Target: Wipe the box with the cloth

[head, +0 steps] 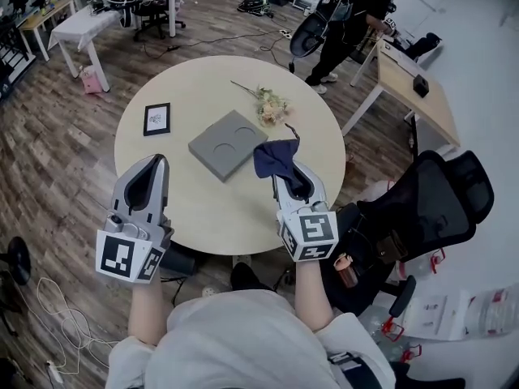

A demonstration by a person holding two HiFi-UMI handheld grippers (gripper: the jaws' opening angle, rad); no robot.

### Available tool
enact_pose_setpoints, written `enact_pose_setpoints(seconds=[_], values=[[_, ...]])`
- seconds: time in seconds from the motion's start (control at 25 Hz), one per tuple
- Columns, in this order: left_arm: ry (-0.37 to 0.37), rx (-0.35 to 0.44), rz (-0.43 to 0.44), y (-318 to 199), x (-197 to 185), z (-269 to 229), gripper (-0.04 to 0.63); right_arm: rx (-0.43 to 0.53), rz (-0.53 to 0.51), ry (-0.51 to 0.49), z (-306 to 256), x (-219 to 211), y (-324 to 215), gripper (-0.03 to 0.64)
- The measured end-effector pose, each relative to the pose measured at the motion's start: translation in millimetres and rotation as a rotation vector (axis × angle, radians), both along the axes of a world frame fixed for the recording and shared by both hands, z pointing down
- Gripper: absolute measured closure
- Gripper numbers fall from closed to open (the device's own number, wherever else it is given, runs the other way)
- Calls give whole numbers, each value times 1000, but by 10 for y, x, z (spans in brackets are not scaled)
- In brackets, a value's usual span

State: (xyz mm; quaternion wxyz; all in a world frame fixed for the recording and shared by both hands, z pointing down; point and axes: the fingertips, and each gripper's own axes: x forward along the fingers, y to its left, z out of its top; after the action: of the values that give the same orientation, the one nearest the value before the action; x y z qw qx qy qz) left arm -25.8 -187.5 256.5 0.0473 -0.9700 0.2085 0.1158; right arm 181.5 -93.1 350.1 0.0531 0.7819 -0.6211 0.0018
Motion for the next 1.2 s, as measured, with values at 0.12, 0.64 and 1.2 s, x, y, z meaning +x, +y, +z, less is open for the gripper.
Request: enact_pose_setpoints(seconds=[0.12,0.64,1.2], values=[[9,4,13,68,-43,-19,592,28,19,2,-75,-61,131,534],[26,9,35,291,-239,-27,592,113,65,35,-266,-295,568,534],[47,-3,25,367,-442,-5,592,167,90,22,-355,-471,703,534]])
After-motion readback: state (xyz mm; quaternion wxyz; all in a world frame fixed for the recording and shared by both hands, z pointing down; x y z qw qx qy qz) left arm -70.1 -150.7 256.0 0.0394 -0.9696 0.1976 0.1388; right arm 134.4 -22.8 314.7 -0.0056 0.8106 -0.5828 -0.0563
